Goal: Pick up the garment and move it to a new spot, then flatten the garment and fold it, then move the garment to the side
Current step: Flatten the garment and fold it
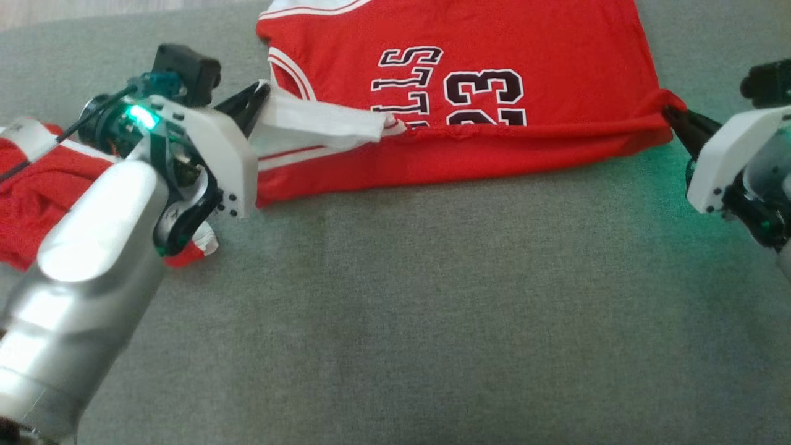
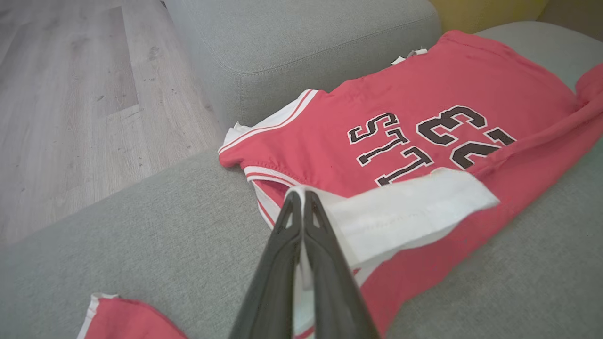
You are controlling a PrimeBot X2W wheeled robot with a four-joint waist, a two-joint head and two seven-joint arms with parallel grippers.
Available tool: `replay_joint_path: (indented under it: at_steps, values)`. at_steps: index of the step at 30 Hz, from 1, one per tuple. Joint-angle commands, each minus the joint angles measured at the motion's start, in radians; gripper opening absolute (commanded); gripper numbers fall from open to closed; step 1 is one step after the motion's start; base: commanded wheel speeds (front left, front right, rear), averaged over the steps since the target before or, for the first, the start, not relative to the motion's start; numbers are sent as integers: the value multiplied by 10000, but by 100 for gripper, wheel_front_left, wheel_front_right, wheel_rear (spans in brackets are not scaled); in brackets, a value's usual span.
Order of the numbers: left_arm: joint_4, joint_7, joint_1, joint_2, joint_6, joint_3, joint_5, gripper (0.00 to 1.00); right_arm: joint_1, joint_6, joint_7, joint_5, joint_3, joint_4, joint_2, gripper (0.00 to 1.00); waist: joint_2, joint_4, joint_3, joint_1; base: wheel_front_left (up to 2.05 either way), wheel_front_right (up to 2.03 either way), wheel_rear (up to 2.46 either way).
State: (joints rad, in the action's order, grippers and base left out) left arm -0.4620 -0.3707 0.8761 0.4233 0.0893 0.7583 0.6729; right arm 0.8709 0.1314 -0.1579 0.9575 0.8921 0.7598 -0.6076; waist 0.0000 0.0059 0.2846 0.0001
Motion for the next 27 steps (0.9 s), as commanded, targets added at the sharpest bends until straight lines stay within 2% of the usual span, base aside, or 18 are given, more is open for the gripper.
replay_joint_path:
  at_steps: [1, 7, 8, 9, 10, 12, 16, 20, 24, 27]
  values:
    - [129, 121, 646, 262, 16, -349, -121, 0, 153, -7, 134, -64, -23, -68, -122, 0, 0, -31, 81, -1, 0, 0, 0]
    - [-963, 645, 1422, -187, -62, -171, -604, 0, 646, -7, 484, -107, 134, 458, 180, 0, 0, -172, 396, -1, 0, 0, 0]
    - [-1147, 763, 1526, -278, -91, -151, -669, 35, 749, -7, 634, -135, 102, 615, 224, 0, 0, -190, 445, -1, 0, 0, 0]
    - [-1343, 902, 1617, -374, -167, -143, -740, 100, 841, -7, 847, -150, 52, 744, 294, 44, 0, -200, 485, -1, 0, 0, 0]
    - [-1543, 1079, 1709, -468, -267, -143, -823, 100, 913, -7, 1034, -91, -36, 874, 378, 100, 0, -207, 518, -1, 0, 0, 0]
    - [-1903, 1559, 1894, -608, -457, -110, -1067, 100, 1136, -7, 1678, -216, -150, 1104, 473, 100, 0, -227, 564, -1, 0, 0, 0]
    - [-2430, 3315, 2131, -996, -1249, -499, -1310, 100, 1434, -7, 3493, -152, -867, 1708, 817, 100, 0, -225, 491, -1, 0, 0, 0]
    - [-2624, 5401, 2035, -1516, -1813, -1036, -1211, 100, 1470, -7, 4168, -123, -1870, 1791, 1104, 100, 0, -134, 203, -1, 0, 0, 0]
    - [-2246, 6261, 1548, -1908, -2202, -1487, -1223, 100, 882, -7, 4191, -1197, -4242, 421, 1290, 100, 0, -55, -140, -1, 0, 0, 0]
    - [-1025, 6316, 736, -2147, -2614, -2212, -1515, 100, -410, -7, 4193, -2573, -6227, -881, 1846, 100, 0, 23, -445, -1, 0, 0, 0]
